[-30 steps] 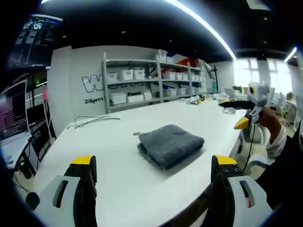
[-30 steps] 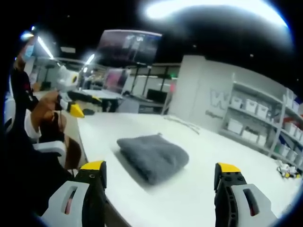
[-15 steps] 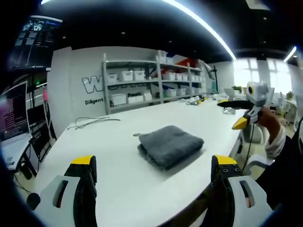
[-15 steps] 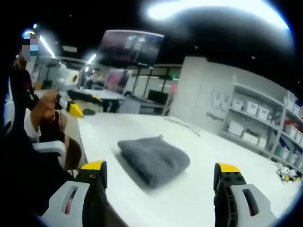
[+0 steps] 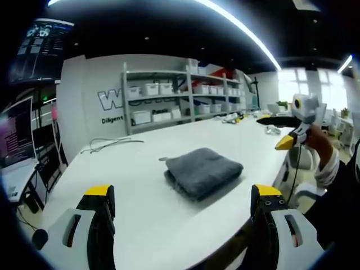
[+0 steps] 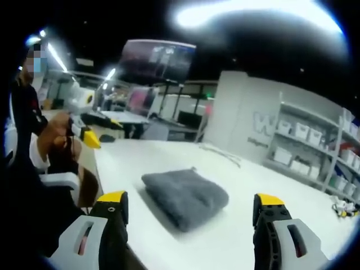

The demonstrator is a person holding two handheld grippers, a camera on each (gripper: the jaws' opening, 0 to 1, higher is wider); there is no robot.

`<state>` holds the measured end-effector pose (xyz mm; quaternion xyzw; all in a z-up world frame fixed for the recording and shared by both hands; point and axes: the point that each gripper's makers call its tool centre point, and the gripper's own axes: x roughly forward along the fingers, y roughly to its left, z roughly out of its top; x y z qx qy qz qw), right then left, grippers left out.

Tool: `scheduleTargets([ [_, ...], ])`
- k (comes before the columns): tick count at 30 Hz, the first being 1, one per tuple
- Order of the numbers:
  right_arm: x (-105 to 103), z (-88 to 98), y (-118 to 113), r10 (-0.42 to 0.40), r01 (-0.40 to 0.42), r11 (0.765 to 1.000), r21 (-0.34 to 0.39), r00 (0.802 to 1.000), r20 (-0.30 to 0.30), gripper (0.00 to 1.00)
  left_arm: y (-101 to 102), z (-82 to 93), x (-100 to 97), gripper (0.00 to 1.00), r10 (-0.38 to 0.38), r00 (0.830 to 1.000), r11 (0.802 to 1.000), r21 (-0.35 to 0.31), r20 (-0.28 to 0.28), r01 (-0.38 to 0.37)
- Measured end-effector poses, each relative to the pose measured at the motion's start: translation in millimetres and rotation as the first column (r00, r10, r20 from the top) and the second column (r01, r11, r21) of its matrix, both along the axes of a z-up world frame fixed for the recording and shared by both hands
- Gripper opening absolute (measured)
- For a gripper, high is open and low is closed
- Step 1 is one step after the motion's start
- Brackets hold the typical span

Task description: Open the folded towel by lifting each exposed corner and separating the folded layers until the towel lies flat within the target outline without major curled edges

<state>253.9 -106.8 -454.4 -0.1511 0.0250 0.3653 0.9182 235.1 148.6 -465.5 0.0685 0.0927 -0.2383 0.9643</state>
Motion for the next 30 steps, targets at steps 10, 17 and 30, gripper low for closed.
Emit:
scheduleTargets([
  [10, 6.0, -3.0, 9.5, 0.022, -0.022, 0.999, -0.029, 1.000, 0.003, 0.92, 0.6, -1.5, 0.9, 0.99, 0.004, 1.000, 1.000, -0.004, -0.005, -0.004],
  [17, 8.5, -4.0, 14.7, 0.038, -0.038, 0.998, -0.049, 0.999, 0.002, 0.91, -2.1, -2.5, 0.5, 0.99, -0.017, 1.000, 0.999, -0.041, -0.017, 0.016],
  [30, 13.7, -3.3, 28.7, 0.080, -0.081, 0.997, -0.020, 0.997, -0.014, 0.88, -0.9, -1.2, -1.4, 0.99, -0.020, 1.000, 0.999, -0.043, -0.020, 0.019],
])
